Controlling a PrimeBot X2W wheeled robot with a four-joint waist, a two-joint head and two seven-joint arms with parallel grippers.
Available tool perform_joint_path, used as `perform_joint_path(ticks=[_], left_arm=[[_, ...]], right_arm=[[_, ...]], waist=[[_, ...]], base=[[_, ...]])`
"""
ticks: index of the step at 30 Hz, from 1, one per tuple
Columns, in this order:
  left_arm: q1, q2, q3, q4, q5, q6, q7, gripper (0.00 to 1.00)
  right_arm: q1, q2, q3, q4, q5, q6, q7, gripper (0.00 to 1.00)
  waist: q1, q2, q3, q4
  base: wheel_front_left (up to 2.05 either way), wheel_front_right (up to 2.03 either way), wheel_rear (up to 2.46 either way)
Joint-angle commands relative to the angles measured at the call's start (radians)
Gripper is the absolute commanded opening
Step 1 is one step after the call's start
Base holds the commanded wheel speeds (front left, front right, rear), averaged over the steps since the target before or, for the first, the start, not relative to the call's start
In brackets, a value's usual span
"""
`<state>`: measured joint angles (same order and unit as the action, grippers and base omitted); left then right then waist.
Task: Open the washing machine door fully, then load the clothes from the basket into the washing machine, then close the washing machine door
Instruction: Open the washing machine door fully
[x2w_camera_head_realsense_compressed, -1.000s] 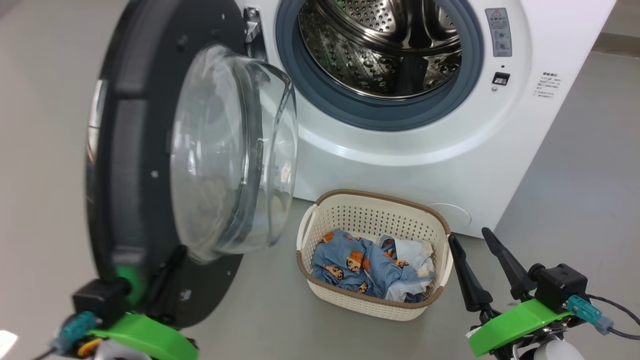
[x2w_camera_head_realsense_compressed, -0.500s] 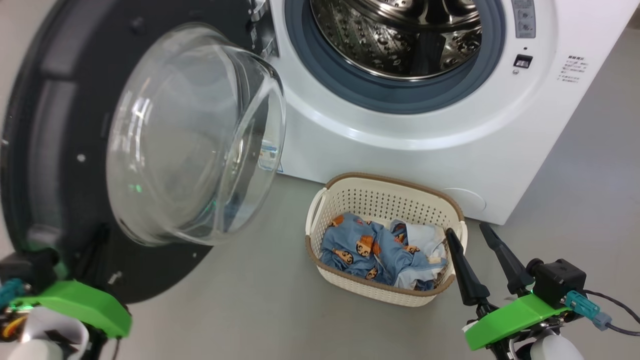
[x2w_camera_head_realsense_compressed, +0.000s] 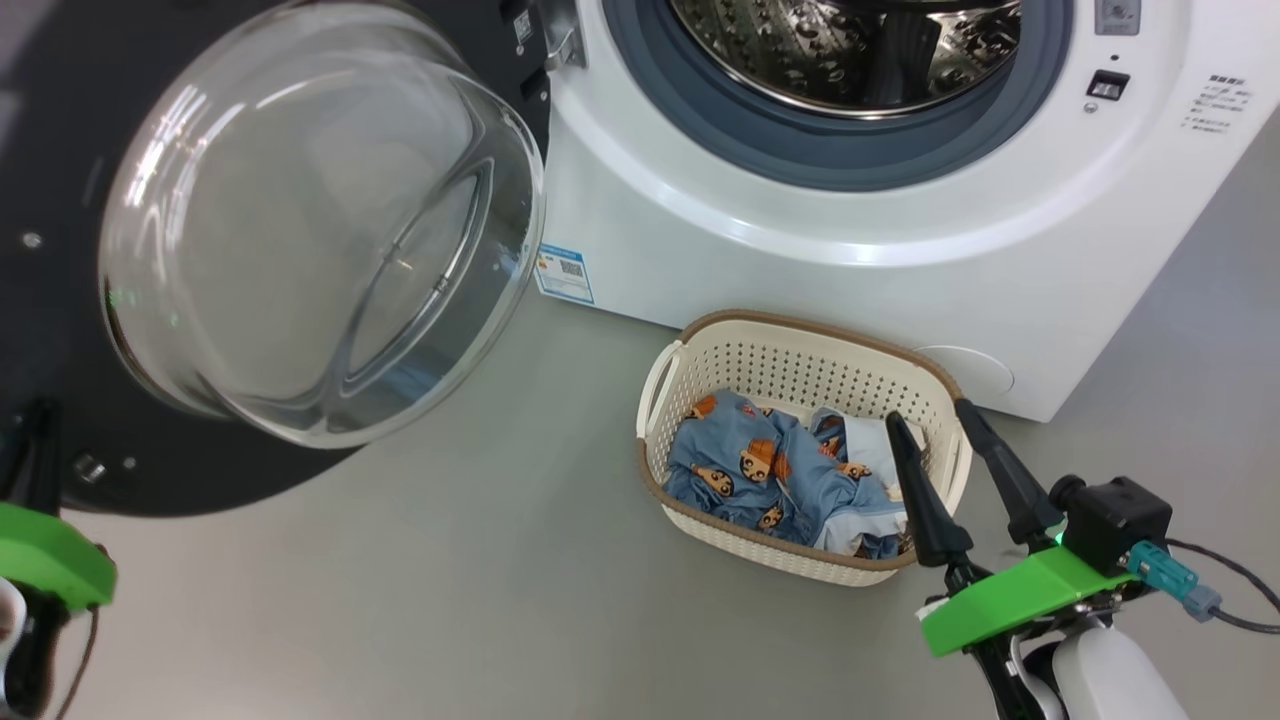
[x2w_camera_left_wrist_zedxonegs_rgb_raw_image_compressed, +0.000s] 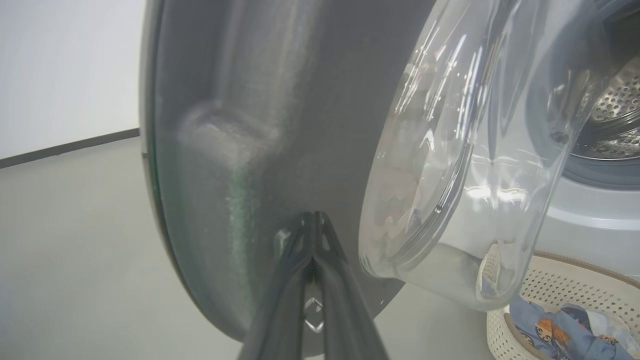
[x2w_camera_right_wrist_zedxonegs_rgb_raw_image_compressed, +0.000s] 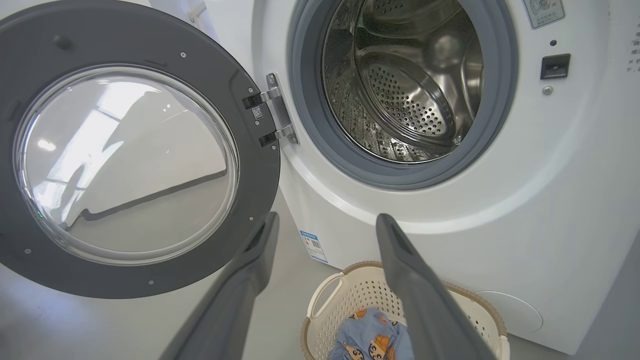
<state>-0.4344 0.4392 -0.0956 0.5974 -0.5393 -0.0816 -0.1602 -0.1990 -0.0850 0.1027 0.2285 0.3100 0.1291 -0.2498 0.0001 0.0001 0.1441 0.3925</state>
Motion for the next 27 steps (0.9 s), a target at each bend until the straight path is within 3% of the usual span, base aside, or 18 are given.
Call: perform_joint_path(ticks=[1,12,27], left_arm=[[-0.058,0.074,0.045,0.0,0.005,0.005,-0.014,0.0],[-0.25,0.112,-0.017,0.283,0.021,-0.039,-0.055,0.0],[-0.421,0.156,-0.075,0.492,0.057,-0.047,-0.092,0.0]], right_arm=[[-0.031,0.009,0.023,-0.021,-0.002,0.002,-0.012,1.0],[-0.065,0.01,0.014,-0.022,-0.013,0.002,-0.012,1.0],[-0.082,0.015,0.013,-0.014,-0.012,0.002,-0.012,1.0]], waist=[[-0.0001,-0.0001,0.008,0.005],[-0.0001,-0.0001,0.05,0.004],[-0.0001,-0.0001,0.064,-0.029]], base=[[0.0,0.0,0.0],[0.0,0.0,0.0],[0.0,0.0,0.0]])
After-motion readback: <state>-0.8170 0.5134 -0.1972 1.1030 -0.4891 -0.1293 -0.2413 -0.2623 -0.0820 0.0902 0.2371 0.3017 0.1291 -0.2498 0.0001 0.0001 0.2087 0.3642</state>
